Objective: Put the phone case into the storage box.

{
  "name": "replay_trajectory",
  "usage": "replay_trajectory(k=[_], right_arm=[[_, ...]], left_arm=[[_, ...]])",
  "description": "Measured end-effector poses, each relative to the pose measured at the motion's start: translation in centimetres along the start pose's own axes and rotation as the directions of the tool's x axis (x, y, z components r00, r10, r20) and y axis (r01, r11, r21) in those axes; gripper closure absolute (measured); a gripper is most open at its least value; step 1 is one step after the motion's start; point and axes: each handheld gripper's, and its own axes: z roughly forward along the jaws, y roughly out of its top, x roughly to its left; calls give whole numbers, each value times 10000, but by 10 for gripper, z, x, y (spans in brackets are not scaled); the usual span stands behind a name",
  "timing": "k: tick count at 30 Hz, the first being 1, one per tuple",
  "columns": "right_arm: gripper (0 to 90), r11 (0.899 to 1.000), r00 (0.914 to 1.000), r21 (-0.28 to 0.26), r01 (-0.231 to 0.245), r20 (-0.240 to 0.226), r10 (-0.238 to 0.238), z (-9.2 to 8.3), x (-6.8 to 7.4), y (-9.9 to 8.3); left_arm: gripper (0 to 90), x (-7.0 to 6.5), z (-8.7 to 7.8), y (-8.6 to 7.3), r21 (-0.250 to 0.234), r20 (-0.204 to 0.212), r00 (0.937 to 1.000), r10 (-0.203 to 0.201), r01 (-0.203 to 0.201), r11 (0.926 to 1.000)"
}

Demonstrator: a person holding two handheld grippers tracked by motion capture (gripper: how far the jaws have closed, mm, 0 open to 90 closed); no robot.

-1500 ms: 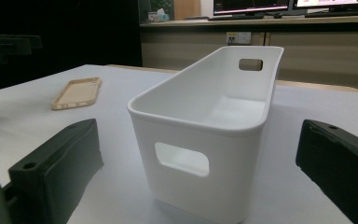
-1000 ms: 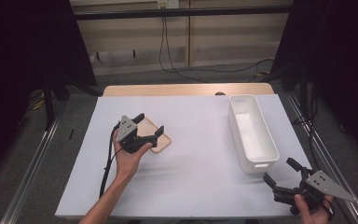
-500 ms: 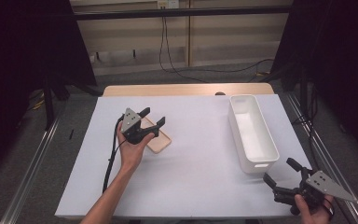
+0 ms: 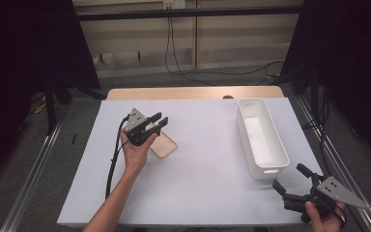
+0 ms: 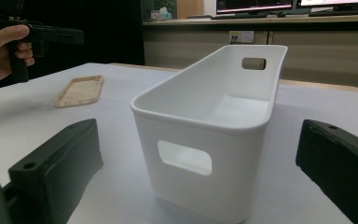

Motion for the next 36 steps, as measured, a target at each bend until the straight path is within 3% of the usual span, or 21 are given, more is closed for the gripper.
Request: replay_trajectory(k=[4, 7, 10, 13, 15, 16, 17, 21, 22, 25, 26, 27, 29, 30, 33, 35, 36], right_arm=[[0, 10000, 10000, -5, -7, 2, 7, 0, 0, 0], [0, 10000, 10000, -3, -4, -10, 4, 0, 0, 0], [0, 10000, 10000, 2, -16, 12, 16, 0, 0, 0], [0, 10000, 10000, 4, -13, 0, 13, 0, 0, 0], [0, 10000, 10000, 0, 1, -10, -1, 0, 0, 0], [0, 10000, 10000, -6, -27, 4, 27, 0, 0, 0], [0, 10000, 10000, 1, -30, 3, 30, 0, 0, 0], [0, 10000, 10000, 7, -26, 2, 26, 0, 0, 0], [0, 10000, 10000, 10, -23, 4, 23, 0, 0, 0], [0, 10000, 10000, 8, -25, 3, 25, 0, 0, 0], [0, 10000, 10000, 8, -18, -5, 18, 0, 0, 0], [0, 10000, 10000, 10, -24, -8, 24, 0, 0, 0], [0, 10000, 10000, 4, -36, -1, 36, 0, 0, 0], [0, 10000, 10000, 4, -36, -1, 36, 0, 0, 0], [0, 10000, 10000, 18, -34, -1, 34, 0, 0, 0], [0, 10000, 10000, 10, -32, -7, 32, 0, 0, 0], [0, 10000, 10000, 2, -24, 9, 24, 0, 0, 0]], left_arm=[[769, 1, 2, 1, 229, 155, 9998, -152, 148, 9996], [876, 1, 4, 2, 561, 404, 9992, -60, 37, 9984], [900, 0, 9, 8, 1201, 685, 9976, -57, -26, 9928], [900, 0, 11, 11, 1434, 865, 9962, -130, 5, 9897], [900, -1, 13, 15, 1690, 1036, 9945, -138, -39, 9856], [900, -1, 15, 18, 1992, 1155, 9932, -123, -110, 9799], [900, -1, 15, 18, 1992, 1155, 9932, -123, -110, 9799], [900, 0, 19, 23, 2589, 1276, 9918, -68, -267, 9655], [900, 1, 21, 25, 2921, 1504, 9883, -260, -193, 9562], [900, 1, 23, 27, 3135, 1521, 9874, -433, -67, 9496], [900, 2, 25, 29, 3501, 1506, 9884, -211, -334, 9361], [900, 2, 25, 29, 3501, 1506, 9884, -211, -334, 9361], [900, 4, 29, 31, 3973, 1509, 9884, -186, -434, 9167], [900, 4, 29, 31, 3973, 1509, 9884, -186, -434, 9167], [900, 7, 34, 33, 4578, 1463, 9889, -245, -457, 8879], [900, 9, 38, 34, 4833, 1474, 9879, -473, -302, 8749], [900, 12, 42, 34, 5186, 1414, 9881, -611, -213, 8548]])
